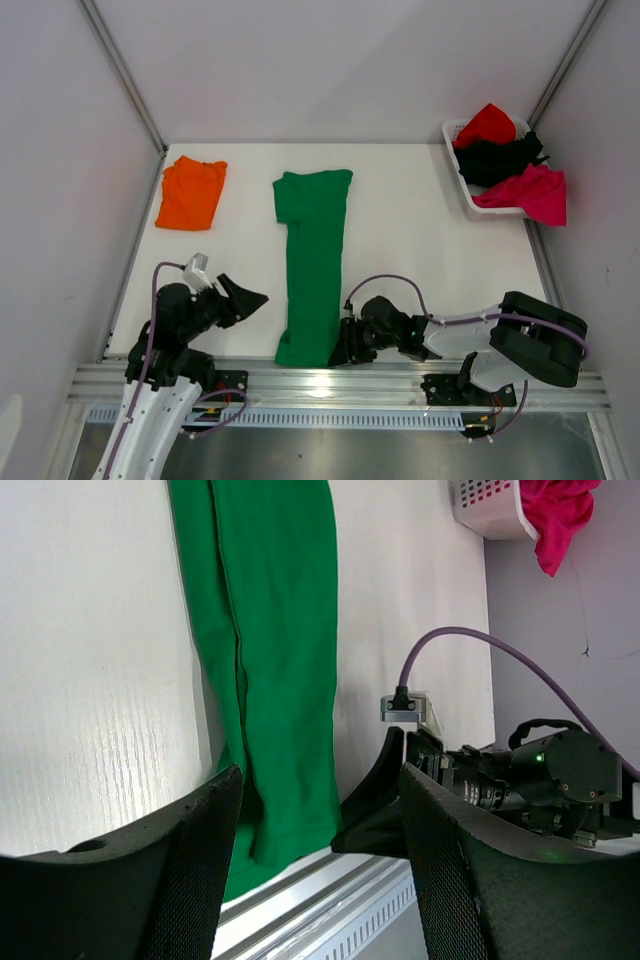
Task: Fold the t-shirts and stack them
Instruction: Fold the tshirt
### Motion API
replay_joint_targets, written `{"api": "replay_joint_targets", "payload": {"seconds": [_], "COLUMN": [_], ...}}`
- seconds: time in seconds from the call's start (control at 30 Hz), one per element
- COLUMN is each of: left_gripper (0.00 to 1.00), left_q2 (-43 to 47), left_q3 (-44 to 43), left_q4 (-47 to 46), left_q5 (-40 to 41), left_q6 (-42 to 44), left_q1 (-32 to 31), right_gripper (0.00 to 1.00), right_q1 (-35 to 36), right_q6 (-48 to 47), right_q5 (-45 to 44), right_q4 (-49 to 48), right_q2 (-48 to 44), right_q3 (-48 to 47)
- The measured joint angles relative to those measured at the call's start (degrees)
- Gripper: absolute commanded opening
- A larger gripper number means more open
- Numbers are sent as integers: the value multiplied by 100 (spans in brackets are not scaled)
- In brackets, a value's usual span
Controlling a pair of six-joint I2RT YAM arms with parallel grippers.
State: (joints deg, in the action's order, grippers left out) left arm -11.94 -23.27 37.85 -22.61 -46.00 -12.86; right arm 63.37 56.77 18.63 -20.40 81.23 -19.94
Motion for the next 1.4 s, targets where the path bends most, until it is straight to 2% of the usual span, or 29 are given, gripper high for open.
{"api": "replay_joint_targets", "payload": {"seconds": [0.17,0.27,0.57,0.93,1.2,1.4], "left_gripper": [67,67,67,66,65,64], "left_q2": [-2,-2,9,634,752,752], "left_q3": [0,0,63,1421,1532,1528], "left_q4": [0,0,-50,-494,-911,-866], "left_q5": [0,0,-55,-649,-713,-640], "left_q6": [0,0,-48,-800,-1056,-1303], "left_q1": [0,0,0,-50,-170,-560], "right_gripper": [20,11,9,5,3,3], "right_q1": [-24,-26,-28,-50,-79,-94], "right_q6": [-96,-142,-140,-140,-146,-155], "right_q5": [-105,-125,-125,-111,-61,-15], "right_q4": [59,66,61,33,35,37], "right_q2": [72,101,109,188,208,258], "right_q3": [-4,-4,-4,-15,-35,-68]}}
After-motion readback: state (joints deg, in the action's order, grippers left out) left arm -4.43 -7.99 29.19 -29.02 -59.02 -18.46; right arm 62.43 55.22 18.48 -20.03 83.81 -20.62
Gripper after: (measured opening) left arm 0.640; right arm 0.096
